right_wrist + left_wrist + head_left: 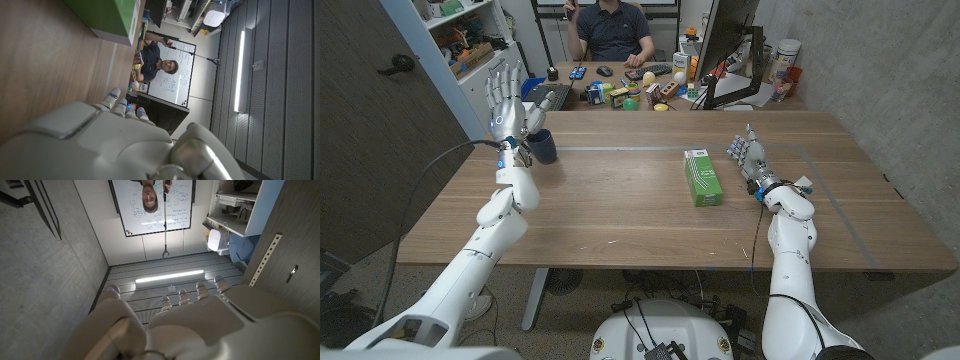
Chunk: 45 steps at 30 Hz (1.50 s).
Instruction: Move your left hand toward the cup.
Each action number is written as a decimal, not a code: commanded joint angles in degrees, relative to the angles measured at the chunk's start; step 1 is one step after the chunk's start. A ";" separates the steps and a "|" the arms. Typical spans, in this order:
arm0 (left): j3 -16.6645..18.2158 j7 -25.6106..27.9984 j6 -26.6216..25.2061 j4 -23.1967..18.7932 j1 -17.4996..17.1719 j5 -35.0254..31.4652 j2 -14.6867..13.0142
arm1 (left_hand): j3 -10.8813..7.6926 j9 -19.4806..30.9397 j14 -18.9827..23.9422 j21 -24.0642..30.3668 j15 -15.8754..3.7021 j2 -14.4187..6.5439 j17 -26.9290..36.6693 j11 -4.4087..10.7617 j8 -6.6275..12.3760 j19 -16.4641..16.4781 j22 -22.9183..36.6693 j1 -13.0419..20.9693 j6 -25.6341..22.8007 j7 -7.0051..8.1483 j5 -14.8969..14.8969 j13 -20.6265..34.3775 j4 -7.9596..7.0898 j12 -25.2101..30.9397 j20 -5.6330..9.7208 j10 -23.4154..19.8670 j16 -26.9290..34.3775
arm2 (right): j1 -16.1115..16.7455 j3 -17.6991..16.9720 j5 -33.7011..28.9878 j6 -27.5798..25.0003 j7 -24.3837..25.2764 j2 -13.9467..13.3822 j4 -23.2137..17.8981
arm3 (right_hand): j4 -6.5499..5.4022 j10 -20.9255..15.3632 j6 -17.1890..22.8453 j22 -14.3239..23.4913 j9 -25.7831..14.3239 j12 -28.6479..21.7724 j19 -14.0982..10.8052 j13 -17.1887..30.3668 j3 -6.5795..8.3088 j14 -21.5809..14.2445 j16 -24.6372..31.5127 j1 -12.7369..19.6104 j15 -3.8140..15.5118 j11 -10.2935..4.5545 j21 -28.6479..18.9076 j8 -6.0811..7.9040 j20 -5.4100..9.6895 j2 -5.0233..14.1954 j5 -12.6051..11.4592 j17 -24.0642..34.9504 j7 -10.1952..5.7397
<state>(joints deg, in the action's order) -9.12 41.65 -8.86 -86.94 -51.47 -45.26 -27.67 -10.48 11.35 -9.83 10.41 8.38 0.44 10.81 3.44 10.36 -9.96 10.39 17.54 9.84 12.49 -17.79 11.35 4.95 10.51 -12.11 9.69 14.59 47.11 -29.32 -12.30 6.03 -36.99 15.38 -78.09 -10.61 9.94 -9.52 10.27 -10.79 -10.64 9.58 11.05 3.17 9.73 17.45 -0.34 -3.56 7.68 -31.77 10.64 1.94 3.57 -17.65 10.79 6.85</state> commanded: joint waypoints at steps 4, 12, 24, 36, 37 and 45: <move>-5.68 -10.87 -12.49 5.03 8.38 -6.86 -3.02 | 0.05 0.40 -10.28 0.04 1.33 0.17 0.35 -1.01 0.41 -12.21 0.23 0.80 8.30 0.20 0.24 0.37 0.71 0.41 -0.43 8.79 -1.04 | -0.38 0.03 -1.19 -0.43 -0.08 0.64 -0.15 | -0.23 4.43 -2.91 0.20 -0.18 -0.43 14.45 0.13 -0.44 12.24 0.06 -0.07 -0.38 0.20 0.27 0.44 3.76 6.11 -0.41 0.21 1.36; -8.31 -13.72 -12.63 9.60 11.89 -7.47 -3.62 | 0.31 0.74 -7.50 0.35 0.77 0.11 0.48 -1.87 1.41 -12.78 0.31 1.01 7.80 0.21 0.33 0.58 0.86 1.76 -0.45 5.69 0.04 | -0.57 -0.14 -1.77 -0.18 0.37 0.62 0.52 | -0.23 4.40 -2.92 0.20 -0.18 -0.43 14.58 0.13 -0.54 12.23 0.04 -0.07 -0.50 0.17 0.47 0.44 3.60 6.11 -0.41 0.20 1.34; -10.76 -20.08 -9.34 15.47 15.30 -5.07 -4.28 | 0.76 1.13 -7.31 1.87 0.43 0.12 0.43 -3.13 2.76 -9.81 0.75 1.67 5.53 0.18 0.19 0.84 1.33 1.87 -0.35 6.08 -0.14 | -0.94 -0.65 -1.90 -0.52 0.39 0.89 0.84 | -0.21 4.48 -2.99 0.20 -0.18 -0.39 14.59 0.13 -0.65 12.17 0.00 -0.04 -0.82 0.01 0.70 0.42 3.27 6.13 -0.43 0.18 1.21; -13.93 -25.73 -5.66 21.78 18.38 -4.23 -4.23 | 0.86 1.39 -5.15 3.64 -1.53 0.36 0.49 -3.65 4.40 -3.00 0.86 3.77 1.72 0.11 -1.14 1.27 2.50 3.45 -0.23 1.72 0.50 | -1.34 -0.79 -1.90 0.33 0.19 0.86 1.59 | -0.22 4.69 -3.07 0.19 -0.17 -0.32 14.75 0.13 -0.82 12.35 -0.13 -0.06 -1.39 -0.06 1.01 0.40 2.75 6.07 -0.44 0.17 1.04; -14.39 -27.57 -5.53 22.19 18.87 -4.13 -4.20 | 0.85 1.40 -5.04 3.67 -1.55 0.36 0.49 -3.64 4.44 -2.86 0.85 3.83 1.61 0.11 -1.18 1.28 2.53 3.46 -0.24 1.68 0.54 | -1.35 -0.77 -2.01 0.55 0.31 0.83 1.70 | -0.22 4.74 -3.10 0.19 -0.18 -0.30 14.77 0.13 -0.84 12.37 -0.14 -0.06 -1.45 -0.07 1.03 0.39 2.74 6.06 -0.44 0.17 1.08; -15.62 -27.84 -3.26 24.71 20.05 -4.11 -3.68 | 0.68 1.33 0.60 5.18 -3.11 0.90 0.19 -2.63 6.51 5.56 0.53 6.91 -4.54 0.09 -2.54 1.23 3.64 4.25 -0.06 -2.18 1.91 | -1.54 -1.09 -1.66 0.68 0.41 1.11 1.72 | -0.22 4.66 -3.08 0.19 -0.17 -0.35 14.69 0.13 -0.94 12.30 -0.15 -0.07 -1.66 -0.16 1.14 0.40 2.56 6.03 -0.44 0.16 1.08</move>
<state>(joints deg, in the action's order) -22.49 16.35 -15.26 -66.44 -33.62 -49.73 -31.78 -9.48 12.56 -9.58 15.15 5.67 1.36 10.92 0.93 16.14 -5.87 10.92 23.32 6.37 12.40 -19.96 12.42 8.15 14.52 -12.13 7.91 16.16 45.85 -30.10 -14.14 6.19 -36.76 16.24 -76.67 -10.60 9.94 -9.52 10.26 -10.78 -10.64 9.58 11.04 2.70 9.82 17.45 -0.34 -4.93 7.68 -30.71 10.64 1.94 3.56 -17.65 10.78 6.85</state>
